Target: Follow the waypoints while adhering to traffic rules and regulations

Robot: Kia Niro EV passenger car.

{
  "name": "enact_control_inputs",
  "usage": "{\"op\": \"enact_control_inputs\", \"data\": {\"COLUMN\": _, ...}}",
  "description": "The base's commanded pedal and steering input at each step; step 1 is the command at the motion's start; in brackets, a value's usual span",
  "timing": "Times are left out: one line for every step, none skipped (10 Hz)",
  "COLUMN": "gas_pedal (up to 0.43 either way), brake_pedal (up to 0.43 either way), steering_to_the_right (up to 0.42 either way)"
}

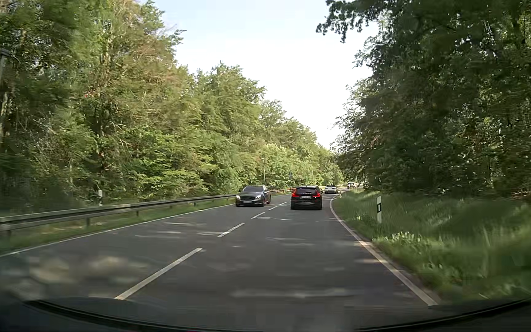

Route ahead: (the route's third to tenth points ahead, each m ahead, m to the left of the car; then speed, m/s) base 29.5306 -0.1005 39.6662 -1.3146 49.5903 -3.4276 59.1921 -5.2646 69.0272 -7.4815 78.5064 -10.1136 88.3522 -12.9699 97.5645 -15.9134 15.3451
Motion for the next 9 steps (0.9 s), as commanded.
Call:
{"op": "enact_control_inputs", "data": {"gas_pedal": 0.079, "brake_pedal": 0.024, "steering_to_the_right": 0.018}}
{"op": "enact_control_inputs", "data": {"gas_pedal": 0.079, "brake_pedal": 0.024, "steering_to_the_right": 0.018}}
{"op": "enact_control_inputs", "data": {"gas_pedal": 0.079, "brake_pedal": 0.024, "steering_to_the_right": 0.018}}
{"op": "enact_control_inputs", "data": {"gas_pedal": 0.079, "brake_pedal": 0.024, "steering_to_the_right": 0.018}}
{"op": "enact_control_inputs", "data": {"gas_pedal": 0.079, "brake_pedal": 0.024, "steering_to_the_right": 0.018}}
{"op": "enact_control_inputs", "data": {"gas_pedal": 0.079, "brake_pedal": 0.024, "steering_to_the_right": 0.018}}
{"op": "enact_control_inputs", "data": {"gas_pedal": 0.079, "brake_pedal": 0.024, "steering_to_the_right": 0.018}}
{"op": "enact_control_inputs", "data": {"gas_pedal": 0.079, "brake_pedal": 0.024, "steering_to_the_right": 0.018}}
{"op": "enact_control_inputs", "data": {"gas_pedal": 0.079, "brake_pedal": 0.024, "steering_to_the_right": 0.018}}
